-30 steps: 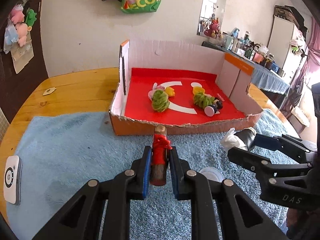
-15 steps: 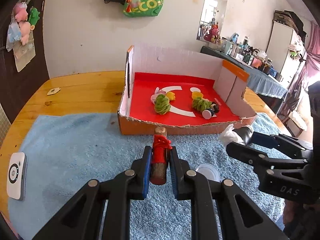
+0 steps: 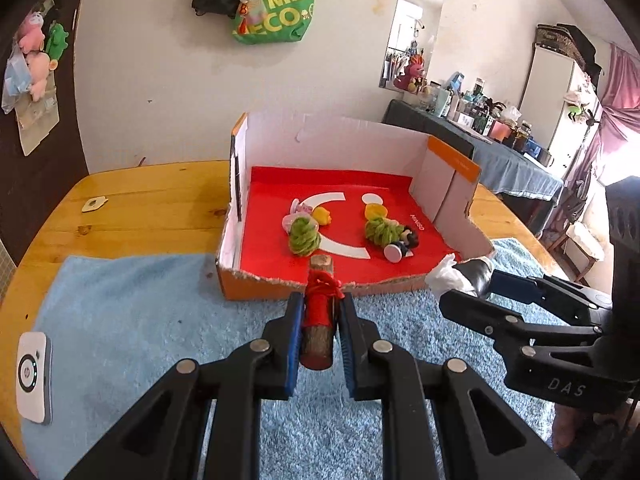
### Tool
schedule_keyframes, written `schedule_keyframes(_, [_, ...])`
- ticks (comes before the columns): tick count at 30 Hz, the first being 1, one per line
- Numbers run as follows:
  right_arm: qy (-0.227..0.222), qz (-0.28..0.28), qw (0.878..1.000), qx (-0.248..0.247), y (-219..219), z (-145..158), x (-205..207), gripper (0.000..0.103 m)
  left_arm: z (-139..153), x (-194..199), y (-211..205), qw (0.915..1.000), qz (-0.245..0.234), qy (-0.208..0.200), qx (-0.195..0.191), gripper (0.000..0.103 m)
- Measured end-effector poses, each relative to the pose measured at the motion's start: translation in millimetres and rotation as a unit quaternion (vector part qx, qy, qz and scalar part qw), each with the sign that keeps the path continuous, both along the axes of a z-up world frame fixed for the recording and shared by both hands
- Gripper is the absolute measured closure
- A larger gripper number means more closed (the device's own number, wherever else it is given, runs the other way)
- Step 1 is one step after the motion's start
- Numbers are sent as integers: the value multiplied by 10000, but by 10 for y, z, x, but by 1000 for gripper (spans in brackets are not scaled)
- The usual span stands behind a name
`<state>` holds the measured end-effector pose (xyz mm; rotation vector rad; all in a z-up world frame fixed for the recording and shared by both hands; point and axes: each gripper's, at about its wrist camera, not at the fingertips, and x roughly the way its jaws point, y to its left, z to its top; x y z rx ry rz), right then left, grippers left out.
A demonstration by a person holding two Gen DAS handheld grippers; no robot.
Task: Organize objects
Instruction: 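Lift the cylinder with right tool while left tool carries the red figure over the box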
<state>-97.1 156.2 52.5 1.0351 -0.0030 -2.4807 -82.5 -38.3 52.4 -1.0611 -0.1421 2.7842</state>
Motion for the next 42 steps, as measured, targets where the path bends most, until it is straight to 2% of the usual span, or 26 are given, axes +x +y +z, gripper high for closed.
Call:
schedule_keyframes(21, [69,-51,10000,-34,35,131,-339,44,126,-459,17,9999,-127,-38,-24,85])
schedule_keyframes(30, [-168,-60,9998,65,60,80,-584,44,108,-615,33,9997,-192,-122,-43,85])
schedule_keyframes(42, [-574,-53,9966,584,26,-103,-829,44,-71,-796,40,9981,-338,-516,-26,85])
